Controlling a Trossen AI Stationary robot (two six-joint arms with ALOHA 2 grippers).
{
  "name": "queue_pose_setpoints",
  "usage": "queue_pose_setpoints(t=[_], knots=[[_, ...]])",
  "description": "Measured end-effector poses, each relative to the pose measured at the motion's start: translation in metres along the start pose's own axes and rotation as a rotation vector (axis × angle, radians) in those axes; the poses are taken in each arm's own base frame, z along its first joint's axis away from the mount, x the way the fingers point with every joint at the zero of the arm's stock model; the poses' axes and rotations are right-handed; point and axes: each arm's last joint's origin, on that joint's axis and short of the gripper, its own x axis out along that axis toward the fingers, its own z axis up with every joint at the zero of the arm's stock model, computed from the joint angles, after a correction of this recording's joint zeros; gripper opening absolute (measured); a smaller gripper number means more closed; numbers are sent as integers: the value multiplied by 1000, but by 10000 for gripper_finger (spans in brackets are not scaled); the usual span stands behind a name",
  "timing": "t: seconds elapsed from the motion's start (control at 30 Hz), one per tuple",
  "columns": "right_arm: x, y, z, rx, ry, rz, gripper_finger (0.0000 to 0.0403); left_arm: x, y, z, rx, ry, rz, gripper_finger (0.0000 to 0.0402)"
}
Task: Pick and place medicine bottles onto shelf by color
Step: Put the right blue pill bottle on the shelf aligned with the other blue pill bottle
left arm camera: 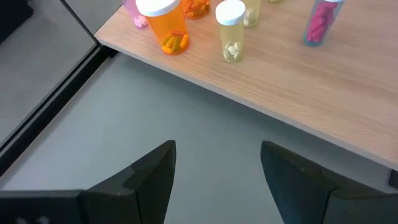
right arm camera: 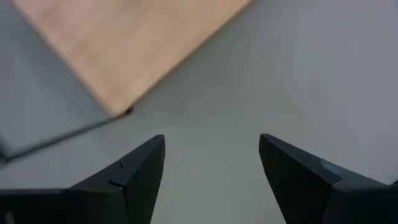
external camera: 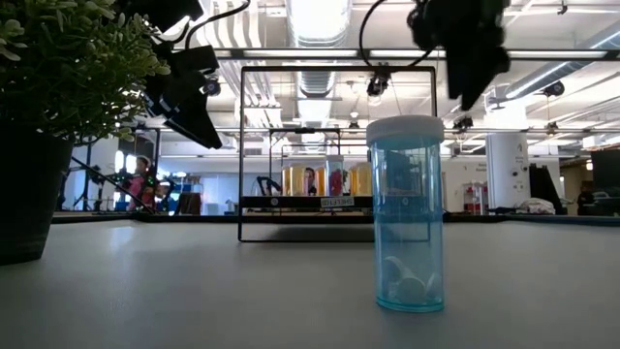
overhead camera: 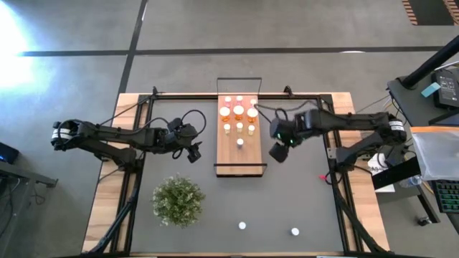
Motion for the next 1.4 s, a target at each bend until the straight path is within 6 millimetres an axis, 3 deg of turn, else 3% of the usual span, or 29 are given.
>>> queue_pose_setpoints(t=[0.27, 0.47, 0.87, 1.07, 1.4], knots=[[-7, 54, -57, 19, 72, 28, 251, 0, 0, -1, 31, 6, 2, 219], [-10, 82, -97, 176, 107, 32, 251, 0, 0, -2, 56, 9, 2, 219], [18, 134, -163, 323, 273, -28, 249, 3, 2, -14, 110, 76, 17, 219], [39, 164, -187, 278, 301, 41, 243, 5, 3, -19, 115, 88, 20, 219], [67, 184, -205, 251, 353, 36, 231, 4, 1, -20, 114, 110, -33, 219]])
